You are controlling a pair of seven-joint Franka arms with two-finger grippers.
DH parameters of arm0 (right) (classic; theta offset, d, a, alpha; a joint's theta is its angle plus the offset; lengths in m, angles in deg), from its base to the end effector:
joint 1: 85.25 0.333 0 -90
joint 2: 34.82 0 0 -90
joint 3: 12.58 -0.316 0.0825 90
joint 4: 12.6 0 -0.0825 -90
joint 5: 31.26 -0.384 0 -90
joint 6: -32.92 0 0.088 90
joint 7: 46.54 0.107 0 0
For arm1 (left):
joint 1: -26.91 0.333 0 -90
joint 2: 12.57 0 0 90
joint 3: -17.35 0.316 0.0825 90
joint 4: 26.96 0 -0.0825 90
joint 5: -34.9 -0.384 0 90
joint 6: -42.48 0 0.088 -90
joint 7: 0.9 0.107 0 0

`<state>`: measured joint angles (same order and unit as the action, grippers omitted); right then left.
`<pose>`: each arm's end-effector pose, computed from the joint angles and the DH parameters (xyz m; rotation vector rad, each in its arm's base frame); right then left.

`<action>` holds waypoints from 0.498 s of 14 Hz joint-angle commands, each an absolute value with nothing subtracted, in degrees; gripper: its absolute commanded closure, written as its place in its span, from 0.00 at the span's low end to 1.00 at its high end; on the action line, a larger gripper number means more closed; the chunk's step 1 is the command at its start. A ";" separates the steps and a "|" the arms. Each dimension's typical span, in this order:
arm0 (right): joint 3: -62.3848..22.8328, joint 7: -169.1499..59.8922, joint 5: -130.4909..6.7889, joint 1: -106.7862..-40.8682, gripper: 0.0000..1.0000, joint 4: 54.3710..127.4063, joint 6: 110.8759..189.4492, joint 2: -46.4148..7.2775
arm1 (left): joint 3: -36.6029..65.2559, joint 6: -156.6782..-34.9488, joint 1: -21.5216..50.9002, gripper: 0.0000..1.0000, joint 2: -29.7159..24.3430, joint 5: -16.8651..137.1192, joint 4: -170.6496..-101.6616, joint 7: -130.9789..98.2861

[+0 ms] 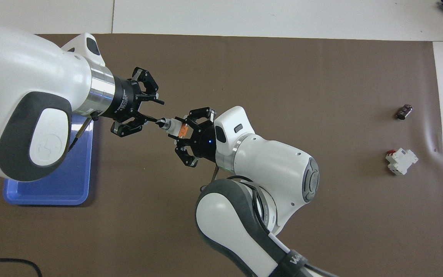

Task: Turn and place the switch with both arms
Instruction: 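Bring the left gripper onto the switch held by the right gripper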

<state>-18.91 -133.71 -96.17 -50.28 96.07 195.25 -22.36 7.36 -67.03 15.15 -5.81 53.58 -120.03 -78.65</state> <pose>0.5153 0.3849 0.4477 -2.0249 -1.4589 -1.1256 0.5662 -0.2446 0.5674 2.4032 1.4141 -0.2081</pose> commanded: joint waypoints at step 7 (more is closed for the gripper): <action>-19.08 -133.11 -96.83 -50.10 1.00 94.98 196.66 -21.55 | 8.21 -68.52 14.07 0.65 -7.12 53.18 -123.63 -80.97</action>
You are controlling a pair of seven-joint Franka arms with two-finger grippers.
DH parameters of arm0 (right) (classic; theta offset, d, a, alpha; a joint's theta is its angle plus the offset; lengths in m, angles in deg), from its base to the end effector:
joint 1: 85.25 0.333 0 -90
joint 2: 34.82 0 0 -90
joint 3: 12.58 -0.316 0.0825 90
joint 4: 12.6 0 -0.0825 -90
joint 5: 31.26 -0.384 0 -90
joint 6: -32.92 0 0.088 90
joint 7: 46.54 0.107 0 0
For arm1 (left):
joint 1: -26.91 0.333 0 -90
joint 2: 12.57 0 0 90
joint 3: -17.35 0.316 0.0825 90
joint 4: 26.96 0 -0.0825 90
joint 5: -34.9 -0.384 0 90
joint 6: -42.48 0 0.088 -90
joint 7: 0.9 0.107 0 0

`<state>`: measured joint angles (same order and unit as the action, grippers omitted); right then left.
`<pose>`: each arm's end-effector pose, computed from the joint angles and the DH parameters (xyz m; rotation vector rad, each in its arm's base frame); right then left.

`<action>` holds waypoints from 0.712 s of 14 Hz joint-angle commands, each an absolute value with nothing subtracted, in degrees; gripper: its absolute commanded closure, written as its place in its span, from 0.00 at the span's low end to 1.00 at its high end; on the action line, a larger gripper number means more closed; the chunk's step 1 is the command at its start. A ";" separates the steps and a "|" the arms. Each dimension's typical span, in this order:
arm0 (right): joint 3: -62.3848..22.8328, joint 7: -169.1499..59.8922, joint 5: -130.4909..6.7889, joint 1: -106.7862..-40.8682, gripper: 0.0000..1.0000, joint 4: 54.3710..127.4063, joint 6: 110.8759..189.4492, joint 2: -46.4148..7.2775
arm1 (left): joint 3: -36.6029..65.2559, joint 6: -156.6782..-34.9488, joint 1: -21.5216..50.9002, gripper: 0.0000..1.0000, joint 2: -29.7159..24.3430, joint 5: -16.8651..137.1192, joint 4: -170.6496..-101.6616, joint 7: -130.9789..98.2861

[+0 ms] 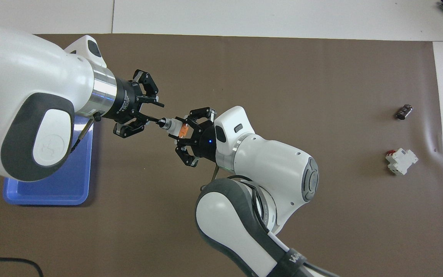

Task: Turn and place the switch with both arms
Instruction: 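Bring the left gripper onto the switch held by the right gripper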

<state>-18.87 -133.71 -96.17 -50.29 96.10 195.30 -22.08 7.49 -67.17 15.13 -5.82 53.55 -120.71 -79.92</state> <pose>0.5161 0.3847 0.4443 -2.0296 -1.4586 -1.1201 0.5660 -0.2433 0.5618 2.3920 1.4497 -0.2204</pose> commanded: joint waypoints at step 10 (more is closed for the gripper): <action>-19.08 -133.11 -96.83 -49.75 1.00 94.89 197.80 -21.46 | 8.30 -60.45 14.34 0.62 -7.03 53.18 -121.01 -81.85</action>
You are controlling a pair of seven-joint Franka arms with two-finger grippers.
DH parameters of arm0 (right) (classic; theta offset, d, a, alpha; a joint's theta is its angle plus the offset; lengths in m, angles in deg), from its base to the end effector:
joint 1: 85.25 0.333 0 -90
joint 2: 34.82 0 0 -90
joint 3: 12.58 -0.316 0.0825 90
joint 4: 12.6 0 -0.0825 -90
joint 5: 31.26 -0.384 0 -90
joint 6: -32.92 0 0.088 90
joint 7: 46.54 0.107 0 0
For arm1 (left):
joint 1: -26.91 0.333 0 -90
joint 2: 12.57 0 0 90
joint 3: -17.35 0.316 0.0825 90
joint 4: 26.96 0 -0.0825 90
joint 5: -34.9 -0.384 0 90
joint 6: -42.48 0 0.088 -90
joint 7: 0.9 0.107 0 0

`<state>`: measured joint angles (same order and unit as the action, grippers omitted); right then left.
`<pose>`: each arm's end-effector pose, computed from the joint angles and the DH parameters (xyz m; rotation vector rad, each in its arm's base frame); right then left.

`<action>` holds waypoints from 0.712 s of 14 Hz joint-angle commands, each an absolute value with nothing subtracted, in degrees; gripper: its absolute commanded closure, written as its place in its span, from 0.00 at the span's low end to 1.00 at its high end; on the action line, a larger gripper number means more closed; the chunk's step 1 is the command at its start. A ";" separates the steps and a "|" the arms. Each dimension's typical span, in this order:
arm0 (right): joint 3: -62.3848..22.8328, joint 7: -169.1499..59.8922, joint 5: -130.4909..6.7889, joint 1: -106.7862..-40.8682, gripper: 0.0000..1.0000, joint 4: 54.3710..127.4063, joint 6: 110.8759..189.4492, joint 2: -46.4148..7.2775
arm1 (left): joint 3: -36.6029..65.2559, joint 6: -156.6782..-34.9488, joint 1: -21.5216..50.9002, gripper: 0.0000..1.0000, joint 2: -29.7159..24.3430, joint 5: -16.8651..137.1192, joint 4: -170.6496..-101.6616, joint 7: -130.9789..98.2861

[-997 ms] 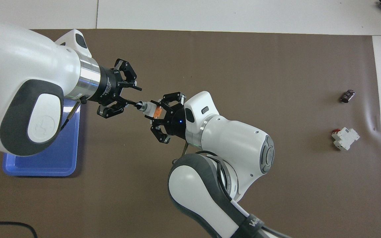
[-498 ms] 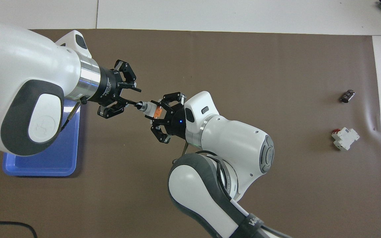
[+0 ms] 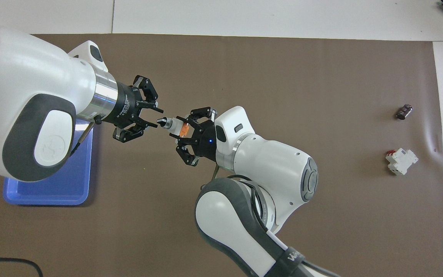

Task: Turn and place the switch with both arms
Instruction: 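Bring the left gripper onto the switch held by the right gripper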

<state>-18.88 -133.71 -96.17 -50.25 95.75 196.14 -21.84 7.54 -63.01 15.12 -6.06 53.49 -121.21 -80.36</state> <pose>0.5179 0.3846 0.4457 -2.0368 -1.4539 -1.1365 0.5572 -0.2426 0.5531 2.4397 1.4723 -0.2966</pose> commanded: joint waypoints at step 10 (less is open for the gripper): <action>-19.08 -133.20 -96.83 -49.66 1.00 94.89 197.97 -21.38 | 8.92 -58.33 16.17 0.62 -5.89 54.32 -117.40 -92.48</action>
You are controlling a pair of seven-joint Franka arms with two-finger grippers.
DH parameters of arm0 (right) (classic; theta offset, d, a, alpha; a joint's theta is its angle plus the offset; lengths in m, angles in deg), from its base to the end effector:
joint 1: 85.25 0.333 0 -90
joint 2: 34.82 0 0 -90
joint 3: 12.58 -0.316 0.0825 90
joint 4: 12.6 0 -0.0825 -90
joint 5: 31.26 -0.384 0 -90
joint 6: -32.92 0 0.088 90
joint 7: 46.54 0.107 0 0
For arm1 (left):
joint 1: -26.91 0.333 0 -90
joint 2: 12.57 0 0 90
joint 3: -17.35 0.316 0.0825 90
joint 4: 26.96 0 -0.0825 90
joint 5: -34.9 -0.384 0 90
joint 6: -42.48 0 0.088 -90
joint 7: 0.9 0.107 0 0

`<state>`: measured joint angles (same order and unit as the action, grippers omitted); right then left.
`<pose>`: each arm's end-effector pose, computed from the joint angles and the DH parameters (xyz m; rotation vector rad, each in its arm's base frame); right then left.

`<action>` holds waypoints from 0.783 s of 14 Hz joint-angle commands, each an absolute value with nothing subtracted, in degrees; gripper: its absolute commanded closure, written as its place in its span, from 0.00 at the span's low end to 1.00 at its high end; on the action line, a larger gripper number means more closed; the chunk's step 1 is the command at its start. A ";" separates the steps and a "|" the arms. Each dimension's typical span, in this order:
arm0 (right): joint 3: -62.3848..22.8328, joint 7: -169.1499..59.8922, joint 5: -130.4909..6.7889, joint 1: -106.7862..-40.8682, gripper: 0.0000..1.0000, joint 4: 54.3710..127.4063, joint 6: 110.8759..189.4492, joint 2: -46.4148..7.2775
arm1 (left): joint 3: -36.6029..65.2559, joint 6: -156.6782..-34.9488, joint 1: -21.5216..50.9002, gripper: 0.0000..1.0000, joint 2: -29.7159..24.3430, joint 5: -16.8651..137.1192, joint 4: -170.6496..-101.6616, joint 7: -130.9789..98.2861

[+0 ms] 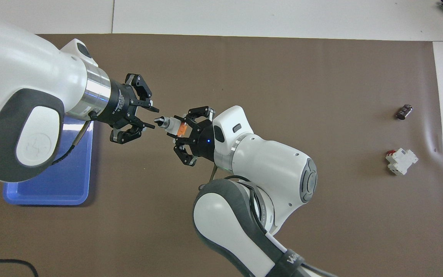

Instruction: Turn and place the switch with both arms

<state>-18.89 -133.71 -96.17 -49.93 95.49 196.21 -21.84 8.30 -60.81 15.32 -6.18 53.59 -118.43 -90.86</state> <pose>0.5164 0.3879 0.4480 -2.0292 -1.4574 -1.1410 0.5601 -0.2346 0.5745 2.2955 1.6948 -0.3229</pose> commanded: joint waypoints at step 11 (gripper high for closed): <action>-19.08 -133.29 -96.83 -49.66 1.00 94.98 199.03 -21.29 | 9.00 -59.99 16.80 0.56 -5.02 55.91 -117.48 -98.37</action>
